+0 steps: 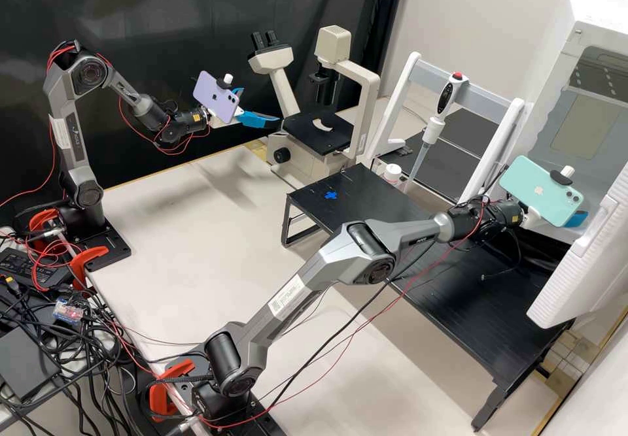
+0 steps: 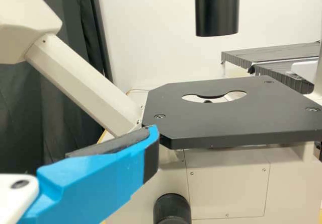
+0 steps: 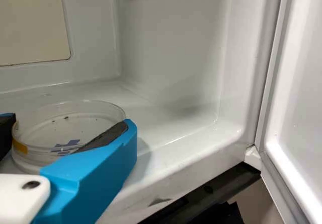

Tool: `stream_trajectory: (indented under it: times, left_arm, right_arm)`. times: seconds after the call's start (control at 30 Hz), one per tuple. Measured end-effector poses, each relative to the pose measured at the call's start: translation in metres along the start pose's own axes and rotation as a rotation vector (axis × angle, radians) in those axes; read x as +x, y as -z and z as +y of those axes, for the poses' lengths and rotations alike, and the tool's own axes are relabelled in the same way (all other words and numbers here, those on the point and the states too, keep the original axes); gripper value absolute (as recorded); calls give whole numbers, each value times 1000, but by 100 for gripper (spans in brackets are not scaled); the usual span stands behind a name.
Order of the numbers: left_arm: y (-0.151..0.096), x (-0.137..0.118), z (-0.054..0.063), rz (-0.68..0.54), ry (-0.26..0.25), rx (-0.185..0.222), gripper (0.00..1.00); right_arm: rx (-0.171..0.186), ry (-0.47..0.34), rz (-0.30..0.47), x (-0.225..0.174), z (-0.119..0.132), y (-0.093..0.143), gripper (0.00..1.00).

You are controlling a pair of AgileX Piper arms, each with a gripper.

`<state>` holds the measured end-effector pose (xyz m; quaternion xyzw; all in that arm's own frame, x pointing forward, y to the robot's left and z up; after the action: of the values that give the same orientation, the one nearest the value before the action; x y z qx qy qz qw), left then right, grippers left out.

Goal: Move the petri dish to the incubator

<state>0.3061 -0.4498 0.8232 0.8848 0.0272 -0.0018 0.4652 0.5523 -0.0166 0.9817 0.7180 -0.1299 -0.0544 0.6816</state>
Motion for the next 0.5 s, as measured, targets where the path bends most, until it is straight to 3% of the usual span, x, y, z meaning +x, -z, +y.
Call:
stream_trajectory:
  times: [0.2,0.23,0.37,0.5]
  left_arm:
    - [0,0,0,0,0,0,100]
    - [0,0,0,0,0,0,100]
    - [0,0,0,0,0,0,100]
    - [0,0,0,0,0,0,100]
  right_arm:
    - [0,-5,-6,0,3,-3,0]
    - [-3,-5,-6,0,2,-3,100]
    - [-5,-7,-9,0,3,-4,100]
    - [-34,-12,-13,0,4,-4,100]
